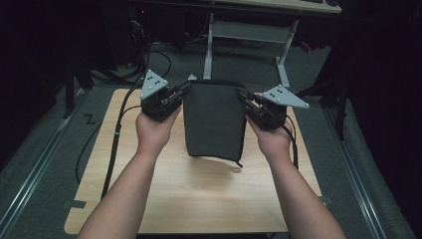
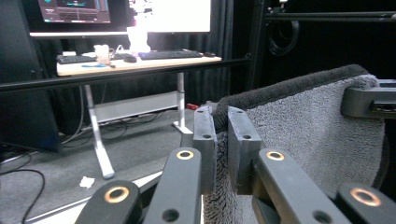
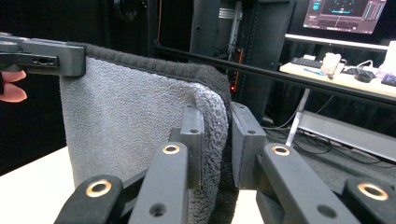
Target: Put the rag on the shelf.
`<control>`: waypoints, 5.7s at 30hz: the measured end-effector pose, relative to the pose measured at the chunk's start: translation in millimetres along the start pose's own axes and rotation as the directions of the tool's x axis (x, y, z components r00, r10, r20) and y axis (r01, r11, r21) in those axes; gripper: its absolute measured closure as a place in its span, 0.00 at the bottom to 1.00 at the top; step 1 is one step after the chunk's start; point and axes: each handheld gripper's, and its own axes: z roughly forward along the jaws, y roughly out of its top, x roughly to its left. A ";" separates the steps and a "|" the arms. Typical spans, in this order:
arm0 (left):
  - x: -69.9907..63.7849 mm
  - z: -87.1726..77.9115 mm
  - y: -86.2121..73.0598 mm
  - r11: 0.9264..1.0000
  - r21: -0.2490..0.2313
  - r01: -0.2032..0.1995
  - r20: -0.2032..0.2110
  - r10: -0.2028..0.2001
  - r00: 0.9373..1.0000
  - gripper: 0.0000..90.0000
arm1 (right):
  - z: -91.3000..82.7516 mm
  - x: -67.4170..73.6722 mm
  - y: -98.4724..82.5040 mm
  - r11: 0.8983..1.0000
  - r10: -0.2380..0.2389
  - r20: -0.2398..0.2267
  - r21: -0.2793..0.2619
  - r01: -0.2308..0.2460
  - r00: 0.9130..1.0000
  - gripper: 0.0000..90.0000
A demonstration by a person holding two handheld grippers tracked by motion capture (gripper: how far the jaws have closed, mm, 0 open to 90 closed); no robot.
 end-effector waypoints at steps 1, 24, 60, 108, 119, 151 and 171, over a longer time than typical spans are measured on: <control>2.2 3.3 0.6 1.000 -0.001 0.000 -0.004 0.000 1.000 0.93 | 7.0 -4.5 0.9 1.000 0.008 -0.003 0.003 -0.008 1.000 0.87; 59.2 87.8 -37.2 0.977 0.211 -0.001 -0.088 0.020 0.996 0.91 | 103.8 -56.0 -33.3 0.987 -0.007 -0.036 0.161 0.013 0.999 0.86; 78.3 99.4 -134.7 0.887 0.410 0.215 -0.016 -0.228 0.973 0.92 | 127.4 -72.0 -110.2 0.923 0.141 -0.093 0.374 -0.096 0.986 0.83; 81.7 80.6 -127.8 0.879 0.410 0.243 -0.068 -0.236 0.969 0.64 | 93.4 -107.6 -99.0 0.935 0.118 0.060 0.329 -0.131 0.991 0.47; 95.9 48.9 -132.9 0.887 0.371 0.273 -0.119 -0.246 0.962 0.59 | 73.3 -118.4 -108.5 0.934 0.124 0.086 0.327 -0.146 0.989 0.48; 17.7 -82.4 -192.0 0.917 0.353 0.189 -0.035 -0.188 0.981 0.51 | -31.0 -19.5 -139.3 0.946 -0.052 0.027 0.322 0.040 0.998 0.45; -58.0 -89.1 -240.3 0.861 0.492 0.125 0.083 -0.190 0.978 0.46 | -45.1 58.8 -215.2 0.893 -0.012 -0.057 0.448 0.036 0.998 0.45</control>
